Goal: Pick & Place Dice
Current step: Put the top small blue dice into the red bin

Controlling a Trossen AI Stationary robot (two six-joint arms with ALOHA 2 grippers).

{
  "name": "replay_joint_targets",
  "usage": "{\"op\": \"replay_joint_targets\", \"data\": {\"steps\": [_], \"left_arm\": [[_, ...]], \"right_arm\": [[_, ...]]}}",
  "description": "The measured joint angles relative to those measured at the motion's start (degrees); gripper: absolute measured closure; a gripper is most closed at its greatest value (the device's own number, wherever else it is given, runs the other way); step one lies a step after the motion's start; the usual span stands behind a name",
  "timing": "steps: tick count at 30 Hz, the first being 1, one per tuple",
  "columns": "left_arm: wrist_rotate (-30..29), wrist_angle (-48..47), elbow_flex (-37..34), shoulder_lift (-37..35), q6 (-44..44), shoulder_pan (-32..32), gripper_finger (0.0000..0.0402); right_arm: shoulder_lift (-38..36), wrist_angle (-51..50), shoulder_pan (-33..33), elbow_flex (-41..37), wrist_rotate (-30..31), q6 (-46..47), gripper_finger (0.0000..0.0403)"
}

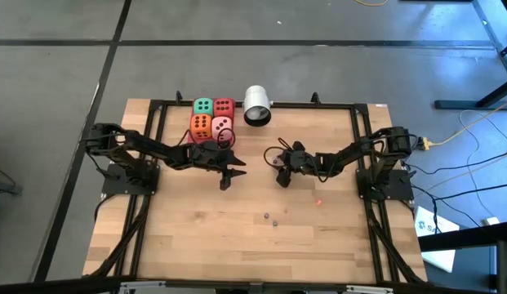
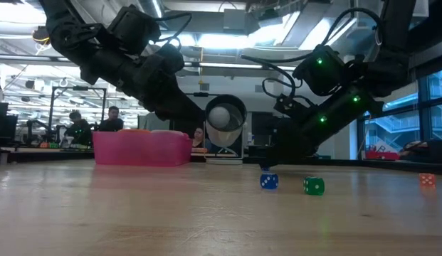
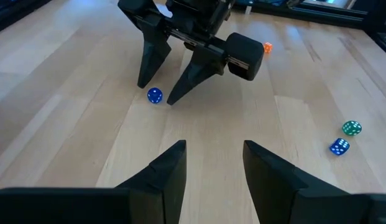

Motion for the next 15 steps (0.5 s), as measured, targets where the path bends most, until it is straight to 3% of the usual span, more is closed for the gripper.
{"op": "replay_joint_targets", "data": {"steps": [15], "left_arm": [[0.2, 0.0, 0.0, 0.0, -1.0, 0.0, 0.0256]], "right_arm": [[5.4, 0.9, 0.0, 4.0, -1.3, 0.0, 0.0247]]}}
